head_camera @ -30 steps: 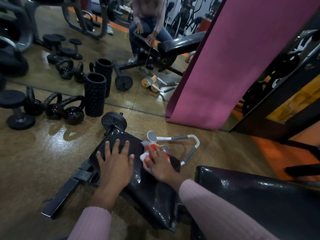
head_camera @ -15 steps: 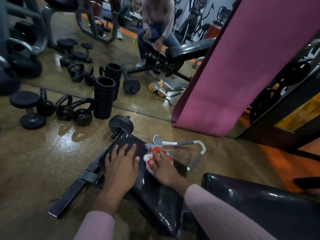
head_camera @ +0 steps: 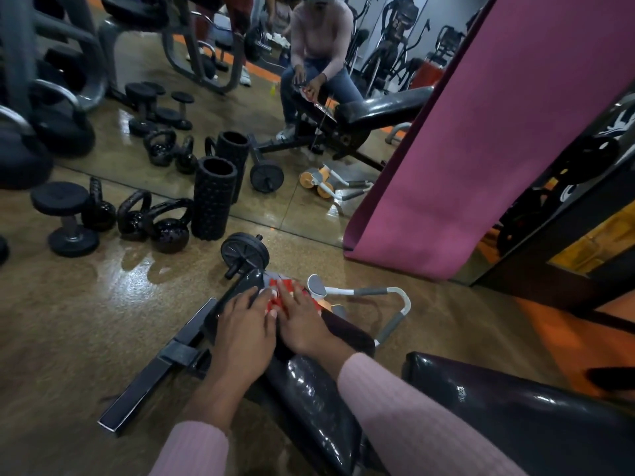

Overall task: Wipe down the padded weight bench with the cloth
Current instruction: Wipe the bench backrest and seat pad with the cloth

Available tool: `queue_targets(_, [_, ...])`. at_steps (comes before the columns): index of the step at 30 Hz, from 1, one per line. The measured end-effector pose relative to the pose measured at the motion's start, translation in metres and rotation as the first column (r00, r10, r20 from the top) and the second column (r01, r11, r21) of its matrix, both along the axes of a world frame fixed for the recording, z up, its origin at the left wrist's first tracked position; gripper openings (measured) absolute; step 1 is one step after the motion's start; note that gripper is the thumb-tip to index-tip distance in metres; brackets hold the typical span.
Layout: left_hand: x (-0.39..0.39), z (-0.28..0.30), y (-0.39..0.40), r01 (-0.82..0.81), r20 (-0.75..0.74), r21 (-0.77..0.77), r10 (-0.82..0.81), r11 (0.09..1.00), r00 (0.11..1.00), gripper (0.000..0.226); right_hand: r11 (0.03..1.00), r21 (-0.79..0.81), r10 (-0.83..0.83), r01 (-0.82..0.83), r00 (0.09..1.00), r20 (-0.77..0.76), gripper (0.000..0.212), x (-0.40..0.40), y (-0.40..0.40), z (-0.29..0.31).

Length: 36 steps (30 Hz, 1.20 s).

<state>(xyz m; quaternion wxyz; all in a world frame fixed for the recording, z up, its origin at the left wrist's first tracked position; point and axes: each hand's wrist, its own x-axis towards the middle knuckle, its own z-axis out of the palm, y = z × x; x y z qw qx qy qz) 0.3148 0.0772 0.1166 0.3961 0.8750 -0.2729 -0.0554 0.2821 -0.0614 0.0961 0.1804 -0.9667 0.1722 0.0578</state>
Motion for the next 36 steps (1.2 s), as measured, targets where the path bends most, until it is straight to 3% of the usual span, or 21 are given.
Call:
queue_targets(2, [0.0,0.0,-0.001,0.006,0.009,-0.006,-0.006,1.0,1.0,0.043,0.997,0.036,0.067,-0.069,0.995,0.068,0.079,-0.025,-0.004,-0.004])
queue_targets(4, [0.0,-0.002,0.001,-0.001,0.019,0.038,0.001,0.999,1.0,0.045,0.996,0.061,0.067,-0.071,0.996,0.067,0.078,-0.042,-0.024,-0.005])
queue_targets(9, [0.001,-0.007,0.011,-0.029,0.028,0.208,0.024,0.978,0.999,0.051,0.947,0.18,-0.247,0.265,0.962,-0.117,0.044,0.002,-0.033,0.017])
queue_targets(13, [0.003,-0.004,0.012,-0.046,0.001,0.203,0.047,0.978,0.999,0.049,0.998,0.049,0.03,-0.026,0.997,-0.078,0.059,0.033,-0.001,0.012])
queue_targets(17, [0.008,-0.001,0.016,-0.091,-0.003,0.163,0.093,0.982,0.996,0.045,0.988,0.023,0.15,-0.153,0.985,0.09,0.055,-0.006,0.009,0.004])
queue_targets(23, [0.007,0.001,0.022,-0.096,-0.003,0.101,0.097,0.99,0.995,0.05,0.984,0.129,-0.109,0.123,0.988,-0.11,0.051,0.042,-0.012,0.02])
queue_targets(26, [0.011,0.001,0.018,-0.111,-0.006,0.033,0.111,0.993,0.994,0.046,0.993,-0.057,0.092,-0.103,0.982,-0.167,0.056,0.058,0.007,0.011])
queue_targets(28, [0.011,0.002,0.014,-0.109,-0.033,0.015,0.11,0.994,0.993,0.049,0.965,-0.114,0.227,-0.235,0.97,-0.085,0.063,0.041,0.018,0.005])
queue_targets(31, [0.01,0.001,0.011,-0.057,-0.076,0.01,0.058,0.998,0.995,0.055,0.929,-0.088,0.367,-0.36,0.927,0.08,0.055,0.004,0.005,0.006])
queue_targets(33, [0.009,0.001,0.016,-0.051,-0.058,0.04,0.053,0.998,0.997,0.056,0.96,-0.005,0.281,-0.281,0.958,0.051,0.054,-0.007,-0.013,0.008])
queue_targets(36, [0.008,0.001,0.025,-0.085,-0.052,0.018,0.086,0.996,0.995,0.052,0.996,0.088,-0.001,0.007,0.998,-0.066,0.052,0.022,-0.025,0.011])
